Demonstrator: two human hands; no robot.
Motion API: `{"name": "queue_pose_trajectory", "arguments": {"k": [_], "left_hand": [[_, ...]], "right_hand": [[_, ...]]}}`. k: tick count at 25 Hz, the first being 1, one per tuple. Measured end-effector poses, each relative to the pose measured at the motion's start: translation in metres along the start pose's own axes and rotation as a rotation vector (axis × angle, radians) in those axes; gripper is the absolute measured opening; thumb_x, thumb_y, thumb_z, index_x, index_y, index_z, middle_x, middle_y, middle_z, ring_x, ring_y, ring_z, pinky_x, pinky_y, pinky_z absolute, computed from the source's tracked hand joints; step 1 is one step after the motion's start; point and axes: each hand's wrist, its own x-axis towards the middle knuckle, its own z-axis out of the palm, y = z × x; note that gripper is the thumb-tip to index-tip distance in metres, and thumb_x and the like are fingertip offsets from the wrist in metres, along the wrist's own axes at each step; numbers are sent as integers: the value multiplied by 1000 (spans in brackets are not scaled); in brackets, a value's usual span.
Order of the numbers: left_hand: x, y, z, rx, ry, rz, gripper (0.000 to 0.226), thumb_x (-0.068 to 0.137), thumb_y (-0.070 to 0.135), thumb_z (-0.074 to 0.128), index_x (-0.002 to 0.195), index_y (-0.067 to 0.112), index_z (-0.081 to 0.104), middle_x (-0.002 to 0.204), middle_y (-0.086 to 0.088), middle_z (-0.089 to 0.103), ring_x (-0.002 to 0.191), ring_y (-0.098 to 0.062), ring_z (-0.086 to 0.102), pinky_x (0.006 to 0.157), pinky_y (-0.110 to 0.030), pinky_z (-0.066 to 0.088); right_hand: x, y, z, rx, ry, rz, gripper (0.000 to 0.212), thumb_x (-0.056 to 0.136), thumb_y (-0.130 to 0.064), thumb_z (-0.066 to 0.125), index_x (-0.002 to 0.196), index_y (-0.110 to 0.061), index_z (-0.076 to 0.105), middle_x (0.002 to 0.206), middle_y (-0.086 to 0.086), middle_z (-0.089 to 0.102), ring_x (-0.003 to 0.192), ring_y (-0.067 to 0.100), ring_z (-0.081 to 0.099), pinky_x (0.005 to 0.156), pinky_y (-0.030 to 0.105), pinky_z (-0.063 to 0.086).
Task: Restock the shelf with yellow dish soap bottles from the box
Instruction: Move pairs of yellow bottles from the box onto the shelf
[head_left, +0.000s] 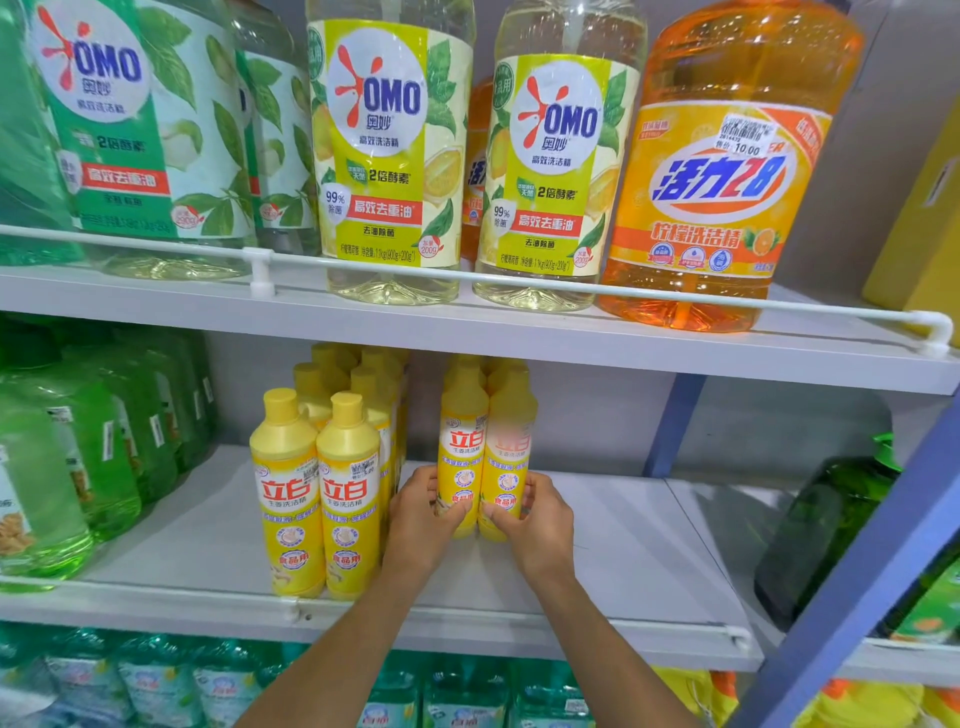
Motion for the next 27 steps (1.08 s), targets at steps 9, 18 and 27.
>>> {"name": "queue_pose_trajectory", "arguments": {"k": [9,18,27], "left_hand": [[-11,16,-18,141,-102,-5,49,81,27,79,126,19,60,114,5,71,102,-13,68,94,-35,56],[-86,57,-50,1041,-449,316,61,89,58,58,134,17,47,135,-9,55,125,-31,51,98,-44,47],[-197,33,-136,1199,-490,520,83,90,67,47,153,15,26,147,-13,43,136,-34,39,112,-48,35]], "right_hand": [[-15,-5,-24,-129,-126,-101,51,89,-53,69,131,-28,56,131,-1,64,119,16,60,103,41,52],[-69,-34,-89,-712,-412,-282,68,97,-57,52,150,-17,37,153,12,41,139,32,39,112,44,38],[-215,-58,-74,-1026,-361,-319,82,95,-67,45,156,-16,27,160,14,30,145,35,30,115,50,35]]}}
